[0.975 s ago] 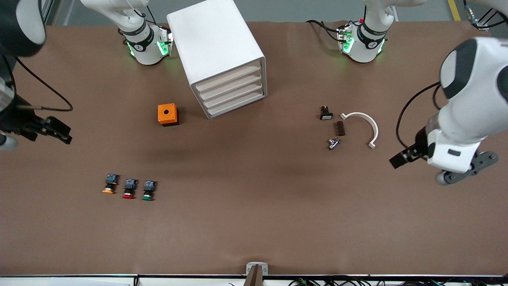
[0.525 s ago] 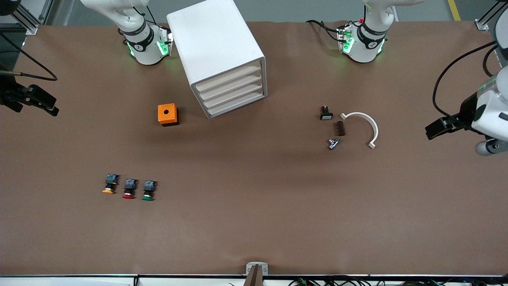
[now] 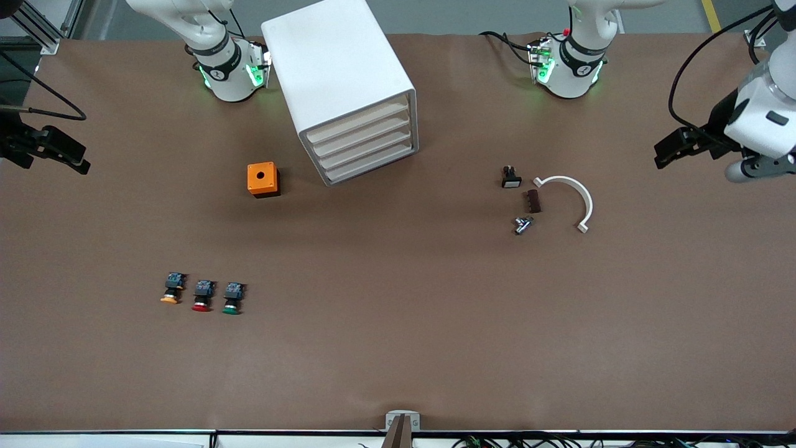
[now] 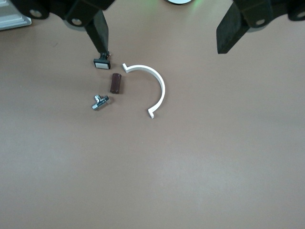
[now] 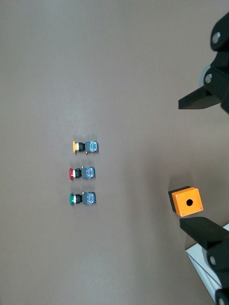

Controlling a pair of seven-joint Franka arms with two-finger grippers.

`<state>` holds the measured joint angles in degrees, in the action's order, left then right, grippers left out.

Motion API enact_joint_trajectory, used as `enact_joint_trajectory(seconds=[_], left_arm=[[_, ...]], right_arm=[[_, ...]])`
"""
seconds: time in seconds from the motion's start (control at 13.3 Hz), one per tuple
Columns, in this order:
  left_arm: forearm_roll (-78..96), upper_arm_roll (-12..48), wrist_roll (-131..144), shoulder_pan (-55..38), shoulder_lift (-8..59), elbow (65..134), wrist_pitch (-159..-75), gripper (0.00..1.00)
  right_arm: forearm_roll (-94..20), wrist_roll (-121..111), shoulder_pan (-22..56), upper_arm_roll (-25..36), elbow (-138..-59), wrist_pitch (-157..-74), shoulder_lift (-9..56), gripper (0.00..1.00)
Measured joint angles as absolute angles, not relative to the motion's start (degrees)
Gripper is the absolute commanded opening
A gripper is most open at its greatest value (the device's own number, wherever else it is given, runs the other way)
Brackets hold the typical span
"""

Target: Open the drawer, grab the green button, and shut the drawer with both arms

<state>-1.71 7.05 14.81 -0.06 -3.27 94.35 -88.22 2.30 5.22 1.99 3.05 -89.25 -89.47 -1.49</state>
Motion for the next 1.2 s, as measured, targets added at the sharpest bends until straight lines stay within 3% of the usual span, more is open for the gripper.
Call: enact_joint_trajectory(seconds=[0.22, 1.2], left_arm=[[-1.7, 6.8, 14.8, -1.3, -7.4, 98.3, -89.4, 1.00], [-1.7, 7.4, 14.7, -2.0, -8.7, 99.6, -90.3, 1.00]], right_arm=[[2.3, 5.2, 1.7, 3.1, -89.2, -89.4, -1.5, 1.00], [2.3, 5.0, 1.6, 3.1, -87.7, -89.3, -1.4, 1.00]])
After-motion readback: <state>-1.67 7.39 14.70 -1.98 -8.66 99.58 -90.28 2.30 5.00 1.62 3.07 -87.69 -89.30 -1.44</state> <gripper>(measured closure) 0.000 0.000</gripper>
